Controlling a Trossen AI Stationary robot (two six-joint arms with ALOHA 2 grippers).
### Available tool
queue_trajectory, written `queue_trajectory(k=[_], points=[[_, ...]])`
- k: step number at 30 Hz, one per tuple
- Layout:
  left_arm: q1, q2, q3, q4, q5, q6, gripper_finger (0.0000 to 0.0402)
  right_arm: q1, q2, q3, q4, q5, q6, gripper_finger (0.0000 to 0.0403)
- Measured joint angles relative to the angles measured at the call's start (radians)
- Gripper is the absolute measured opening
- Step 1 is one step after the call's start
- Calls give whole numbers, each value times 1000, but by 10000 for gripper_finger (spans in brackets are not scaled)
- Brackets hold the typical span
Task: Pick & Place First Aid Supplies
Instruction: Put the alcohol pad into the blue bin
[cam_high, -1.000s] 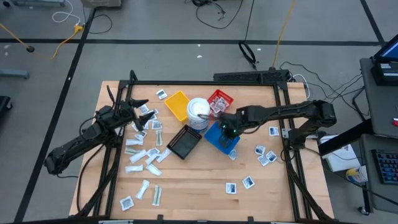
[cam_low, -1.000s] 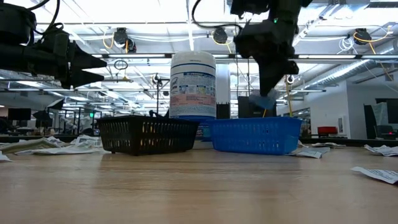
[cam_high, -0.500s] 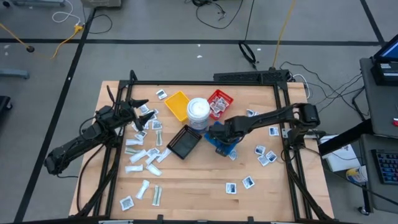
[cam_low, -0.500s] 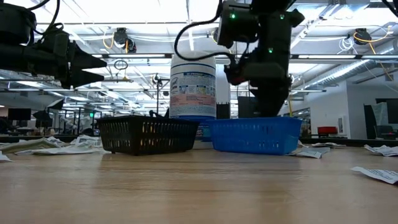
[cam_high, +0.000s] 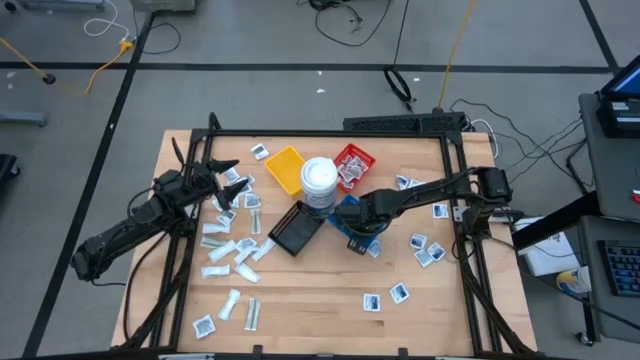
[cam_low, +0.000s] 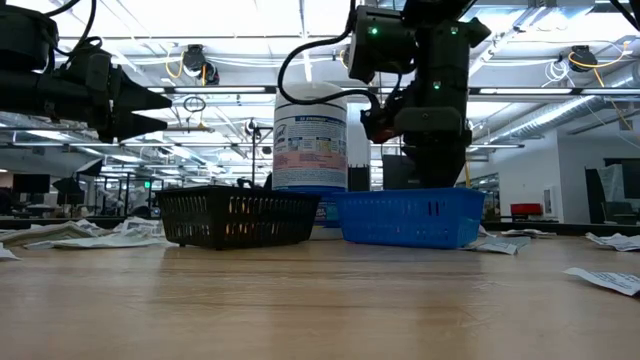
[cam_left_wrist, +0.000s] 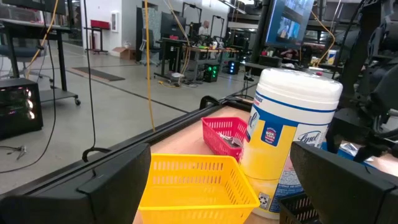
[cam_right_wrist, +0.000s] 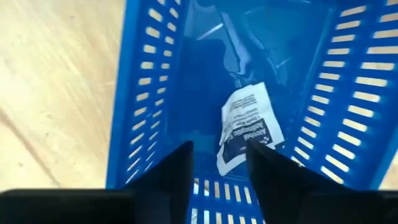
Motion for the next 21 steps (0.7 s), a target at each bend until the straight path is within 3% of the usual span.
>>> queue_trajectory(k=[6,21], points=[[0,0,0,0,0,0,392,-21,-82,0,-24,-42,-8,179],[0,0,0,0,0,0,392,-151,-207,1,-224,-119,-126,151]])
